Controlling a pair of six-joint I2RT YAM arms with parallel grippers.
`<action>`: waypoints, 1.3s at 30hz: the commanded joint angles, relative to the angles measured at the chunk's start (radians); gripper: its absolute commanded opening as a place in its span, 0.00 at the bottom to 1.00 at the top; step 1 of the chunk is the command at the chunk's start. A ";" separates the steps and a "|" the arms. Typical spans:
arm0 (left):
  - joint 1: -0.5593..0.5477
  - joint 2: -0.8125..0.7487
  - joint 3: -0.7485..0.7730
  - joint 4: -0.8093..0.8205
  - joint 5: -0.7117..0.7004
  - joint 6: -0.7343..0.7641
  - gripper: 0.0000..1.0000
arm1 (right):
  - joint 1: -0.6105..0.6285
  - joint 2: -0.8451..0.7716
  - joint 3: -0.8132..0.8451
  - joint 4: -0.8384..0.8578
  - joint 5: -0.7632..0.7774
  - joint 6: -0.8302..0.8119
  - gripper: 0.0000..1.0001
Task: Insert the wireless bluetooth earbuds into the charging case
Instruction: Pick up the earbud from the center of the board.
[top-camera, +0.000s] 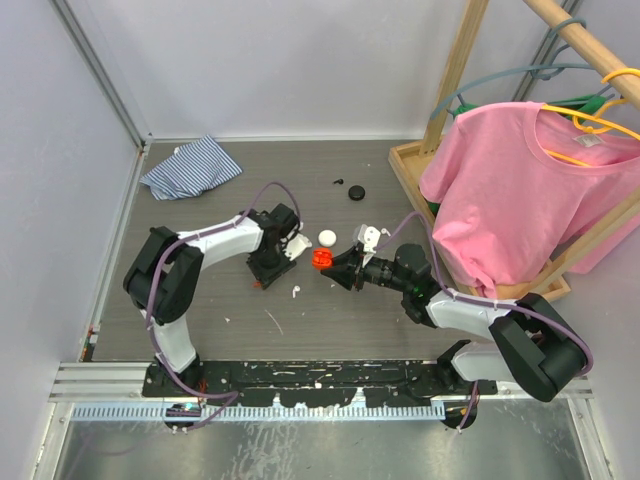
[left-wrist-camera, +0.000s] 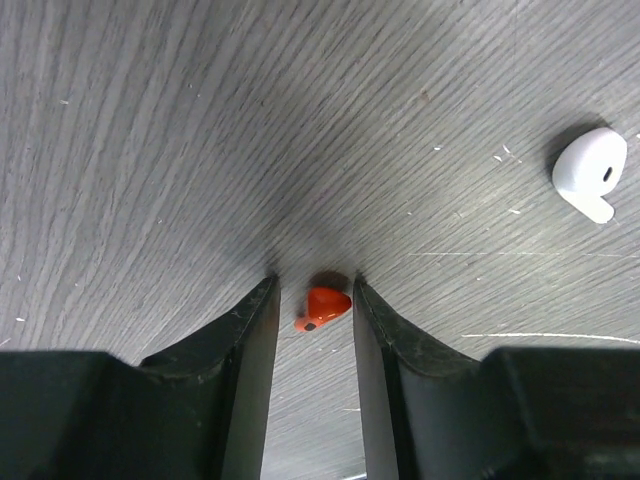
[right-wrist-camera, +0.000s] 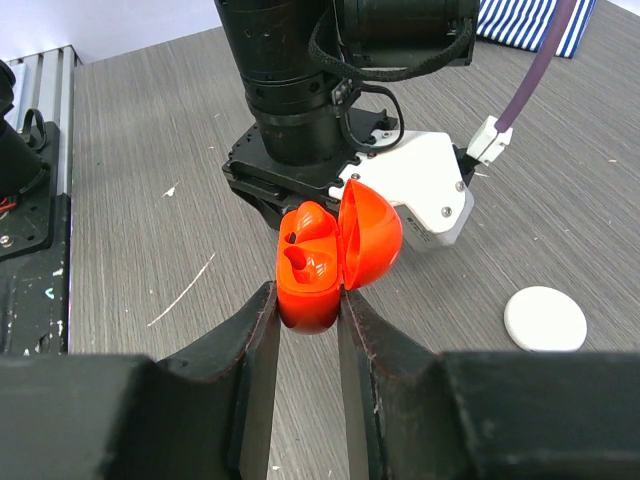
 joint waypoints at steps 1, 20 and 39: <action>-0.008 0.017 0.036 -0.045 -0.008 -0.005 0.36 | 0.003 0.001 0.039 0.032 -0.003 -0.005 0.01; -0.020 -0.116 0.015 0.008 -0.111 -0.228 0.19 | 0.003 -0.011 0.036 0.027 0.009 -0.011 0.01; -0.105 -0.550 -0.163 0.329 -0.260 -0.743 0.18 | 0.004 -0.023 0.004 0.090 0.063 -0.003 0.01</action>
